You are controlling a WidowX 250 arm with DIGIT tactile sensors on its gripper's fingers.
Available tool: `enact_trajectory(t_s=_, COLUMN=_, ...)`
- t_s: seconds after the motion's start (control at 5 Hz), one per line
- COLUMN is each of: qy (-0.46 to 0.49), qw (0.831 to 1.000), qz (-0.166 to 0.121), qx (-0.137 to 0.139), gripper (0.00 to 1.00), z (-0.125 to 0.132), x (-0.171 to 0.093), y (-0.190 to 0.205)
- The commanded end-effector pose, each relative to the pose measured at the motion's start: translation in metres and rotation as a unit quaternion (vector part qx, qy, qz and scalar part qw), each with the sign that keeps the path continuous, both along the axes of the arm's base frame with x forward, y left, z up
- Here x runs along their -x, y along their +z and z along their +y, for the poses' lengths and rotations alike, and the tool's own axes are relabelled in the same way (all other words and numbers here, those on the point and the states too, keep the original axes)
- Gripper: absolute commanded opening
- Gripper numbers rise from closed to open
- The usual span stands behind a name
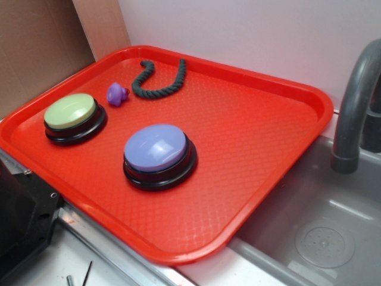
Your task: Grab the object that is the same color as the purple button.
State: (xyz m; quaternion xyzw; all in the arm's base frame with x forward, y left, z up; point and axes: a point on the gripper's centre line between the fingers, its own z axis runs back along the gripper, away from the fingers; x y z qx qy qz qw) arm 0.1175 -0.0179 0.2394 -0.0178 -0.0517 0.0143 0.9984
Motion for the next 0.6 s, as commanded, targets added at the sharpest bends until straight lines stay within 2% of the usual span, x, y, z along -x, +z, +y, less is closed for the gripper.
enact_trajectory(t_s=0.0, qy=-0.023, qw=0.998, qz=-0.060, qx=-0.011, gripper=1.00, z=0.027, x=-0.012, y=-0.015)
enact_trajectory(t_s=0.2, qy=-0.046, qw=0.996, qz=-0.072, qx=0.001, gripper=1.00, z=0.047, x=-0.026, y=-0.034)
enact_trajectory(t_s=0.4, qy=-0.014, qw=0.997, qz=-0.070, qx=0.023, gripper=1.00, z=0.081, x=-0.042, y=-0.050)
